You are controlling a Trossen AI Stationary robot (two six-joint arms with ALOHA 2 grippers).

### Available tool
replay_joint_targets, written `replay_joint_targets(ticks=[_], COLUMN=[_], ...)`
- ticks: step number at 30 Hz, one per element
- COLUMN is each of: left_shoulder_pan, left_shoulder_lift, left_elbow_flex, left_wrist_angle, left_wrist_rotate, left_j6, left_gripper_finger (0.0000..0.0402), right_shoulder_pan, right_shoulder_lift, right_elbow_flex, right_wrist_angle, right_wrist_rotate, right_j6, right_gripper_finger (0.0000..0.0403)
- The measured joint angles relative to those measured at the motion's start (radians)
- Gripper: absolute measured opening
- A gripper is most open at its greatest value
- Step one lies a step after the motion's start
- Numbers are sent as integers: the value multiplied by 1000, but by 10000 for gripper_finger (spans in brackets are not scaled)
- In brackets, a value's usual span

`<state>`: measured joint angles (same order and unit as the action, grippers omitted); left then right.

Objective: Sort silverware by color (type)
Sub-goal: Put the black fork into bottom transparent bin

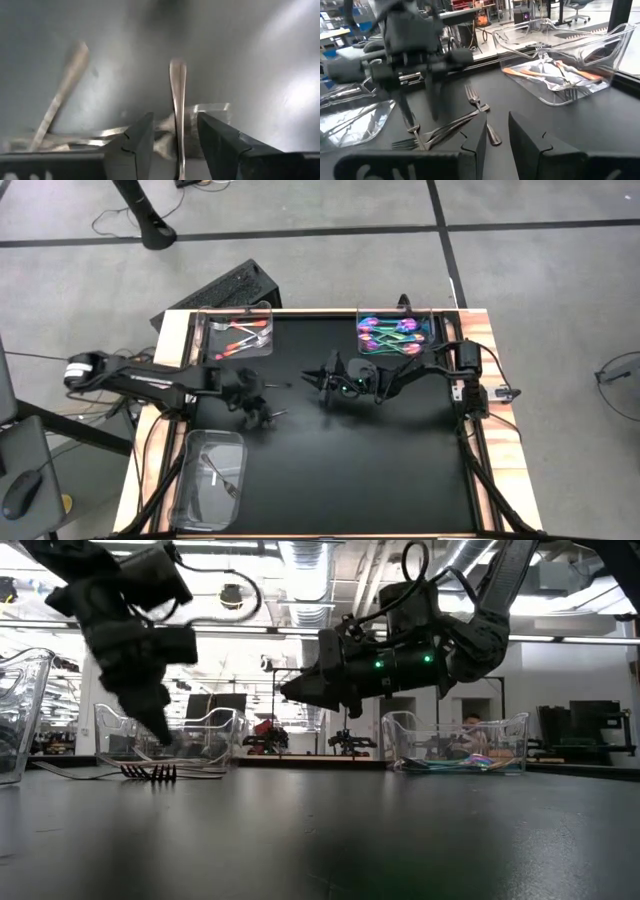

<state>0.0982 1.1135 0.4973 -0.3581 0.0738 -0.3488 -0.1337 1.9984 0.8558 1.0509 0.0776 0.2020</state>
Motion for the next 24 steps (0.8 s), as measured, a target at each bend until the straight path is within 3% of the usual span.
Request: replay_joint_targets(ticks=[8, 24], left_shoulder_pan=[-51, -73], left_shoulder_lift=[179, 279], left_elbow_flex=[1, 11], left_wrist_angle=[12, -9], left_wrist_rotate=[-20, -126], left_j6=[-10, 34], left_gripper_finger=[141, 142], right_shoulder_pan=[-27, -57], right_shoulder_lift=[0, 0], right_elbow_flex=[0, 0], right_wrist_angle=[-4, -28], right_wrist_rotate=[1, 3], right_j6=[0, -3], right_gripper_finger=[105, 105])
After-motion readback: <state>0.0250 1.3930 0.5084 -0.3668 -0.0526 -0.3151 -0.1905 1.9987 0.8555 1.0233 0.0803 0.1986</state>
